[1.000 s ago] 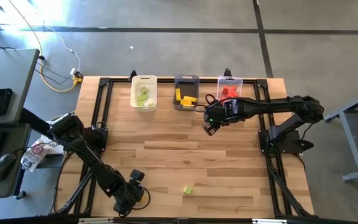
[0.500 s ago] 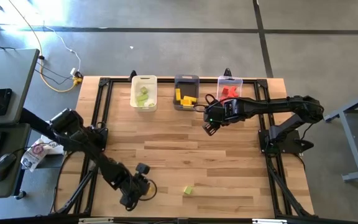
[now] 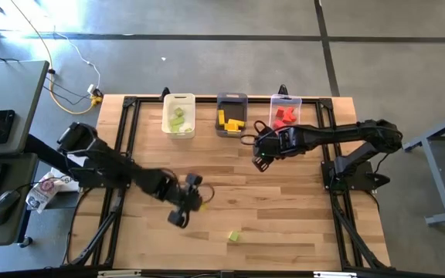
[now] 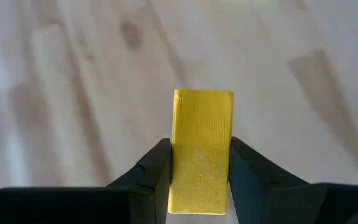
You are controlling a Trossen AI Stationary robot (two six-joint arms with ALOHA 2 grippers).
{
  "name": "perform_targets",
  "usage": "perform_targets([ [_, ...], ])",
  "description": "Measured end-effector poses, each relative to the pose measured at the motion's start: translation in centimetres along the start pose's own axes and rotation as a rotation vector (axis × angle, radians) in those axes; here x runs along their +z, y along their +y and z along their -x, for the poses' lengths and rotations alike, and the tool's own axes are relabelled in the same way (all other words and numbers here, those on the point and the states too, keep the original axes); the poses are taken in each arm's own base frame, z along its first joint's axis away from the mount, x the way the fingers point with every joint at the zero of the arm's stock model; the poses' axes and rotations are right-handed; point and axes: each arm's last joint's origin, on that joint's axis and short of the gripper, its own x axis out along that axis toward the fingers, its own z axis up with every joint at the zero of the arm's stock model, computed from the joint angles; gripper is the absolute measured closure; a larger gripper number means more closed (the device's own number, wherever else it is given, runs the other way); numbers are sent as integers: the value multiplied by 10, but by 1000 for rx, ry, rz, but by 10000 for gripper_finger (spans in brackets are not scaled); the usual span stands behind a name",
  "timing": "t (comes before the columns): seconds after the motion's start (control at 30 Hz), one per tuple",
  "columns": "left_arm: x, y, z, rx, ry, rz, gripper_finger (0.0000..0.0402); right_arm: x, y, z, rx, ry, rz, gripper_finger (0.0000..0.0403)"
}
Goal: Sort & place blocks by color
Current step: Put the yellow block into the black bin
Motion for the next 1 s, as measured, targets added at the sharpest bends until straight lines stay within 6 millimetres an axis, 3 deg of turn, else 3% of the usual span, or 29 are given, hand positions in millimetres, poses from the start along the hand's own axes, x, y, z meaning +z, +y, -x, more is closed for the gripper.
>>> perform_targets([
  [0.43,-10,91,0,123,-28,24,297,-7,7,4,9,-11,28,233],
  [1.0,-26,184,12,363,-231,190,298,-9,12,6,-9,-54,205,233],
])
